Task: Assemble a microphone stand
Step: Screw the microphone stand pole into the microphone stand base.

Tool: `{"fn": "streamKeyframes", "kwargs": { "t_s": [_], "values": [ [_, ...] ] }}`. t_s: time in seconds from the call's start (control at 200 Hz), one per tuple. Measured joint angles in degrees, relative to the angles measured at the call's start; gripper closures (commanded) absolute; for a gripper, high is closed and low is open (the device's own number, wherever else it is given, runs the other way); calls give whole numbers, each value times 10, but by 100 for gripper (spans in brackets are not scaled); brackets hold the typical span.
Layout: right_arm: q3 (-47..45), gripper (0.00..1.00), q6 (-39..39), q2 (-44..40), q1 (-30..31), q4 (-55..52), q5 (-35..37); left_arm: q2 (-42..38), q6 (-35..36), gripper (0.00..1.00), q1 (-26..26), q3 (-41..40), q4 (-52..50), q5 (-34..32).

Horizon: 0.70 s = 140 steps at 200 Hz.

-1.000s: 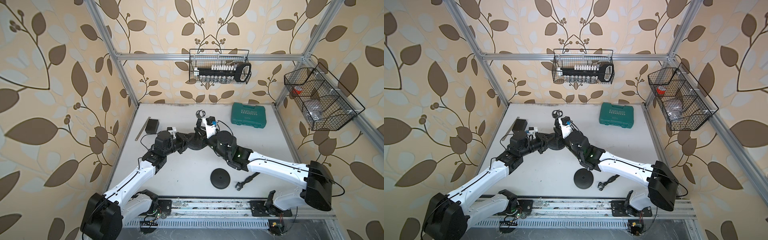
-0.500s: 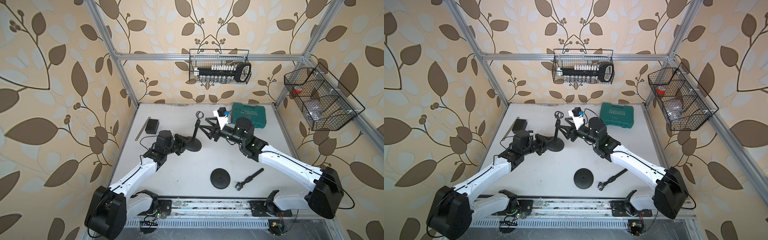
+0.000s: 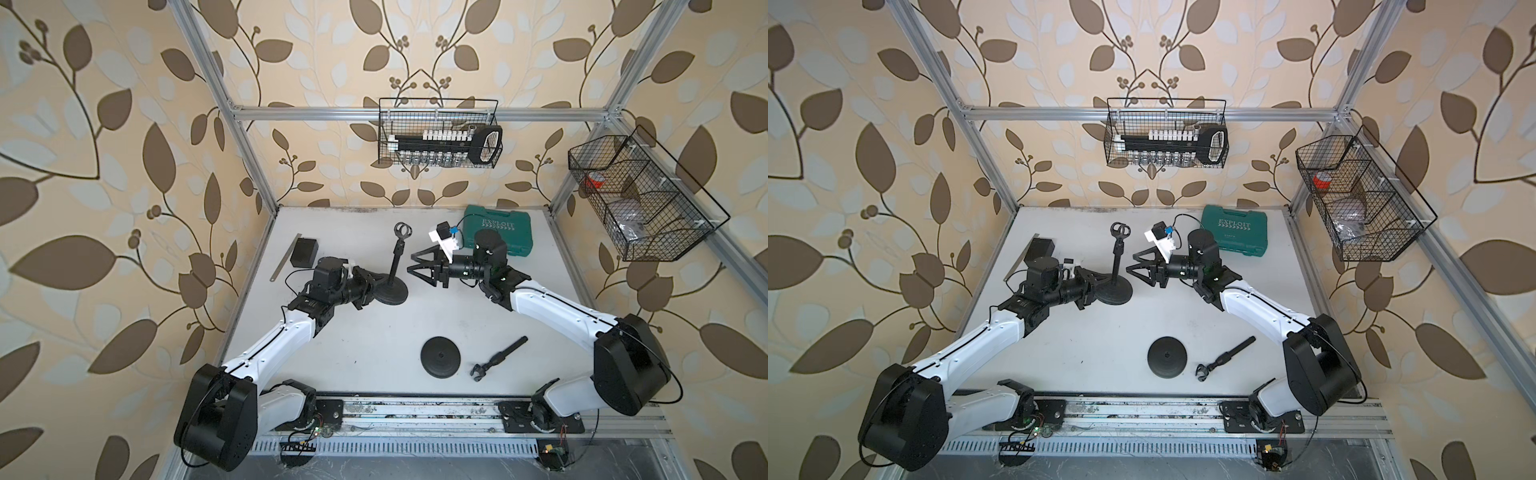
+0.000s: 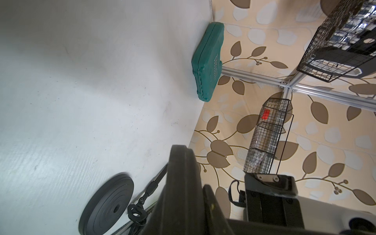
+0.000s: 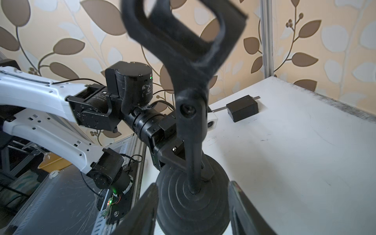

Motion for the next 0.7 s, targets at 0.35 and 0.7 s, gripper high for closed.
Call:
{"fn": "streamKeyframes", "kwargs": {
  "t_s": [0.35,0.7],
  "values": [
    [9,51,40,72,8,92,-63,21,11,100,0,18,32,30],
    [40,70,49,87,26,134,-61,38,35,100,0,42,74,54]
  ]
}}
